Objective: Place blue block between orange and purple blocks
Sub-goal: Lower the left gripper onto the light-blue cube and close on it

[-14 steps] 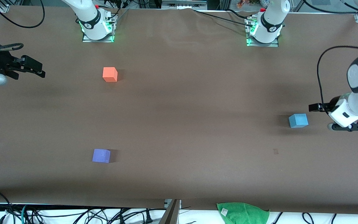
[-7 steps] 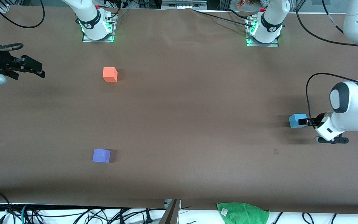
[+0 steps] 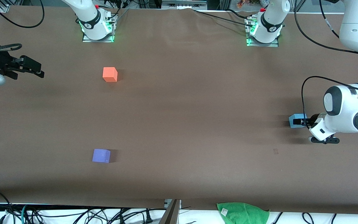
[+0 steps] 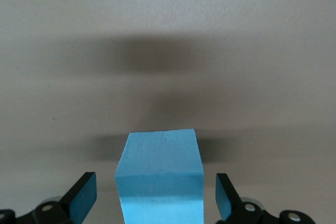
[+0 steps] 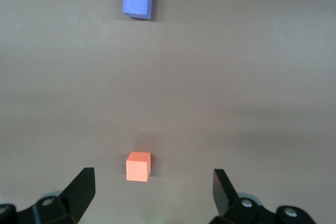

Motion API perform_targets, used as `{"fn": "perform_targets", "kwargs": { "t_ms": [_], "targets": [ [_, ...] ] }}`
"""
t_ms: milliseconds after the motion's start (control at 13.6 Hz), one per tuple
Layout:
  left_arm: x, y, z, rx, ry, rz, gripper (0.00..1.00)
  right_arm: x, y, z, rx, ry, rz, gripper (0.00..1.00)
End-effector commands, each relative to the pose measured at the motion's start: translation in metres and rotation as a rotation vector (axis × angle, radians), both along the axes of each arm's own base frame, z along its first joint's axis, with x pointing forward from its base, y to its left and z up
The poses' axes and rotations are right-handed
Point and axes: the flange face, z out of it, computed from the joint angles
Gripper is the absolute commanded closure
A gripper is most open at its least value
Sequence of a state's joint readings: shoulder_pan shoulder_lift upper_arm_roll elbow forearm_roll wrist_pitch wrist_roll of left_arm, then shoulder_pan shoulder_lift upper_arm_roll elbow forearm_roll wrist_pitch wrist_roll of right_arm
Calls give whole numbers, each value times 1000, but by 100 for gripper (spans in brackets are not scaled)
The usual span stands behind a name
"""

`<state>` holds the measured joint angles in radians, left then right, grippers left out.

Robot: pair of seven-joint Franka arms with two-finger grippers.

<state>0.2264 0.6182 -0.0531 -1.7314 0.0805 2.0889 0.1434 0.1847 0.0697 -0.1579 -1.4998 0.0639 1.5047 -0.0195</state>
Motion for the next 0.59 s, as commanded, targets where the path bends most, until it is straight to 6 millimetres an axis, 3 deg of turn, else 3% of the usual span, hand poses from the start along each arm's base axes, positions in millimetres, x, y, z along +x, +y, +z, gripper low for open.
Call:
{"fn": "perform_targets", "kwargs": {
  "t_ms": [0, 294, 368, 442, 515],
  "targets": [
    [-8, -1, -8, -26, 6, -16, 0, 0, -3, 4, 12, -1, 13, 1],
    [-15, 5, -30, -30, 2, -2, 0, -1, -5, 3, 12, 2, 10, 1],
    [-15, 6, -32, -36, 2, 5, 17, -1, -5, 3, 12, 2, 10, 1],
    [-15, 5, -32, -50, 0, 22, 53, -1, -5, 3, 12, 2, 10, 1],
    [-15, 3, -32, -58, 1, 29, 67, -1, -5, 3, 12, 2, 10, 1]
  ]
}}
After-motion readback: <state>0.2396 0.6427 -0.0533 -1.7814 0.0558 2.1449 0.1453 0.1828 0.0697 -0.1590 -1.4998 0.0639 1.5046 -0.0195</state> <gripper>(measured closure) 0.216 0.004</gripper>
